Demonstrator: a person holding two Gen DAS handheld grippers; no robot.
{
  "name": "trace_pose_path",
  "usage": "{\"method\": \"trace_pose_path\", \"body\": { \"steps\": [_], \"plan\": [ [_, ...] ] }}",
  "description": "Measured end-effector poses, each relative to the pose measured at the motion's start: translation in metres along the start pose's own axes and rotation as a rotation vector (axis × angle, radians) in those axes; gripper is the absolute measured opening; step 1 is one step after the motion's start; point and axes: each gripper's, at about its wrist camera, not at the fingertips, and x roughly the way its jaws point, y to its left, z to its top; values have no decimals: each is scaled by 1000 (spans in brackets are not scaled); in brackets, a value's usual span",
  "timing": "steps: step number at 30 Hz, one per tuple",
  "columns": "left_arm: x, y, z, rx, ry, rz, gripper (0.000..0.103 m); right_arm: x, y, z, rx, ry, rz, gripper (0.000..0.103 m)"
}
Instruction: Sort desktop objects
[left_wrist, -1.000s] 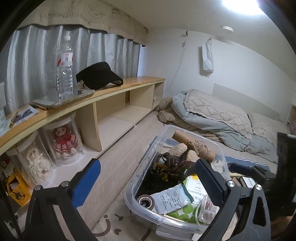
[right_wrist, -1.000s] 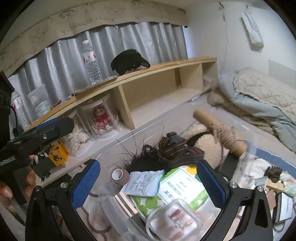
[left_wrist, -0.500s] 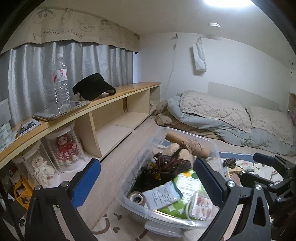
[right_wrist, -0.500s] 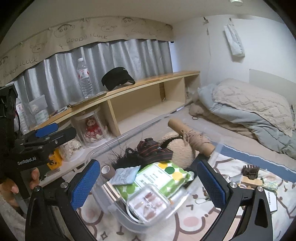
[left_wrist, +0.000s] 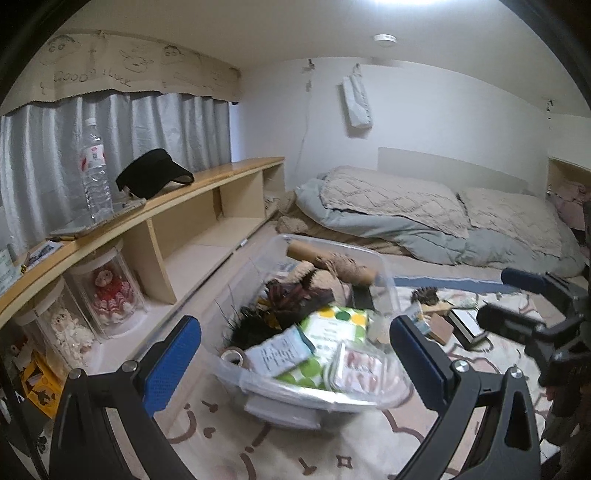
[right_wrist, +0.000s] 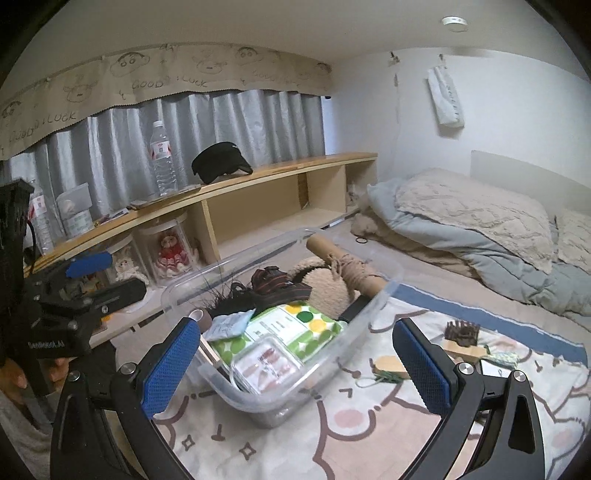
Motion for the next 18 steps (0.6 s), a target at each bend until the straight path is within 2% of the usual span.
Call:
{"method": "trace_pose_path", "body": {
  "steps": [18],
  "plan": [
    [-19,-11,-34,-12,34,-90,103,-48,2,-37,-44,-11,-71,103]
  ]
}}
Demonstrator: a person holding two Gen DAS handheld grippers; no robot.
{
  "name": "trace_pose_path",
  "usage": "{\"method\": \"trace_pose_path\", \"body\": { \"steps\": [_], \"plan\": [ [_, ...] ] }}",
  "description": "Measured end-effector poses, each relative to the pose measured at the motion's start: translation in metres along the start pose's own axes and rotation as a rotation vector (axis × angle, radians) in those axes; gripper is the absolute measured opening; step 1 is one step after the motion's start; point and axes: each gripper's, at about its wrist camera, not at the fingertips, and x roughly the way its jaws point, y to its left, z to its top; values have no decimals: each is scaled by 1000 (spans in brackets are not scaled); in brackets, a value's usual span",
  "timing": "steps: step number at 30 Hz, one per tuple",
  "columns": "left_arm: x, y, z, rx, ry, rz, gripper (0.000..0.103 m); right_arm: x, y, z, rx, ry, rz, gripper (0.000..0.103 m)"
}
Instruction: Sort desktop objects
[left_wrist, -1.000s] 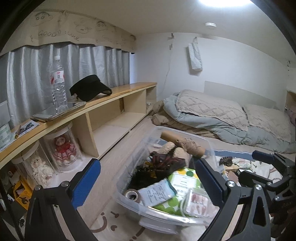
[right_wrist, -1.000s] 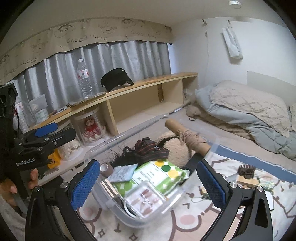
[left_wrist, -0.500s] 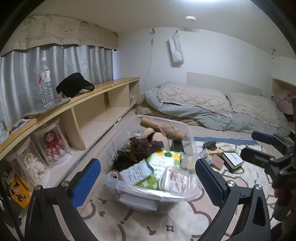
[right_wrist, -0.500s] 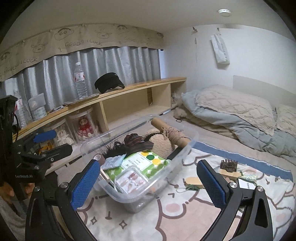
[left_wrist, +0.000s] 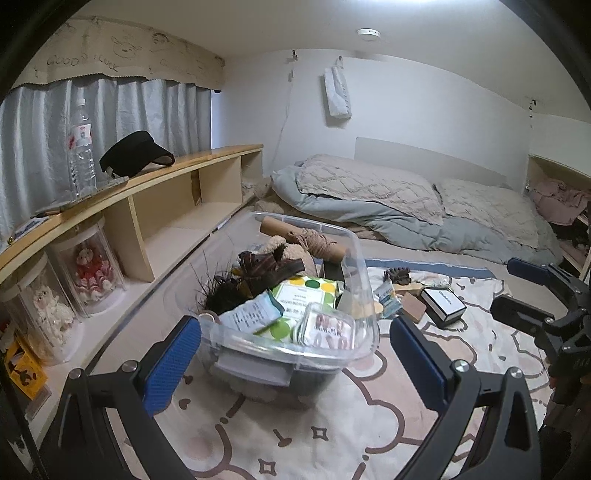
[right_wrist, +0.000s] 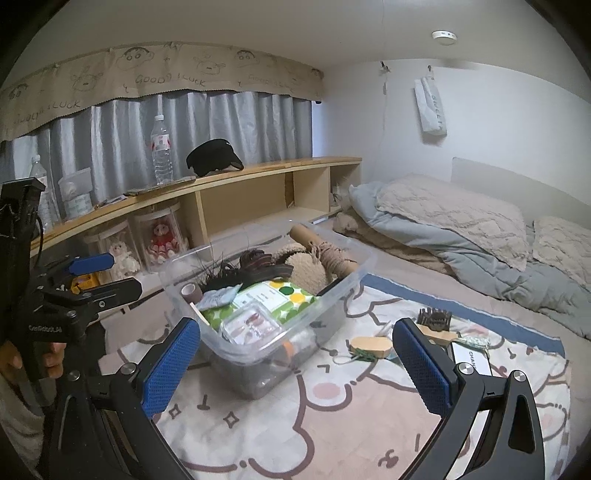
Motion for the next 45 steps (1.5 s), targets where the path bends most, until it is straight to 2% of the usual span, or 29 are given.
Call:
{"method": "trace_pose_path", "body": {
  "steps": [12,45],
  "plan": [
    [-5,3,-14,-13,17,-10,103,-18,9,-14,-51,-8,-24,103],
    [-7,5,-21,20,18,2,103,-12,11,-16,-56,16,-28,103]
  ]
}}
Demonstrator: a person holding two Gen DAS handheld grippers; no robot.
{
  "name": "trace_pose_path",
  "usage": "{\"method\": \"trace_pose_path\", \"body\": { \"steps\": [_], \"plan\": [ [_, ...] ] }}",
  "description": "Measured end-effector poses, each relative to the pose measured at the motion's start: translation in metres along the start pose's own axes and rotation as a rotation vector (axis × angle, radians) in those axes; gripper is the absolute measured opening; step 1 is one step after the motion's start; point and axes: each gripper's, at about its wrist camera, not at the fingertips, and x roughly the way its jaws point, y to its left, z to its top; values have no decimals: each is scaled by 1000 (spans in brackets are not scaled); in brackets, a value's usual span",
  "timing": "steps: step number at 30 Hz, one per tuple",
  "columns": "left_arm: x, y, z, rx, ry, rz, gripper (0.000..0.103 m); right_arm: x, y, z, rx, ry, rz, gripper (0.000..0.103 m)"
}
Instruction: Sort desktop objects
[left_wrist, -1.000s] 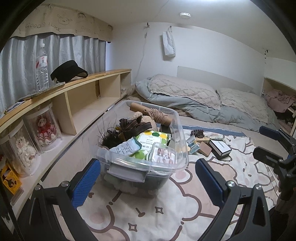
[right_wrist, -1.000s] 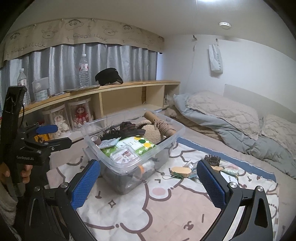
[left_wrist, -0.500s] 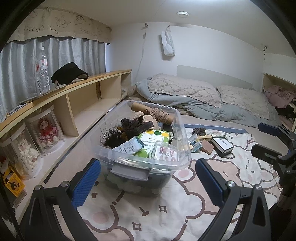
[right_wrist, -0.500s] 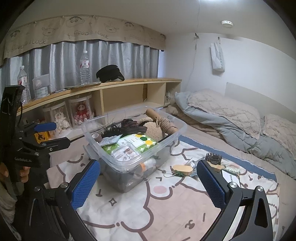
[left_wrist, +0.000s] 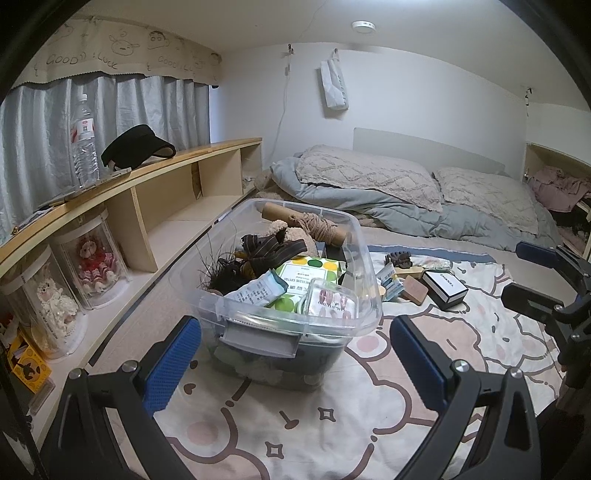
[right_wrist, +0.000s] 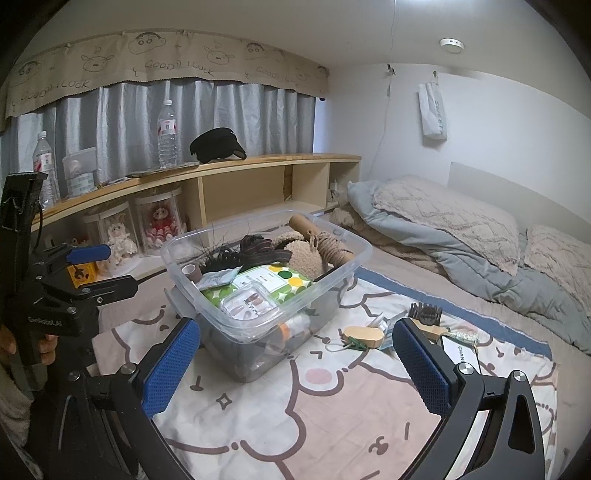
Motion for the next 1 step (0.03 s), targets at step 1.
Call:
{"method": "trace_pose_path", "body": {
  "steps": [1],
  "plan": [
    [0,0,0,0,0,0,103,0,0,0,0,0,0,103]
  ]
}}
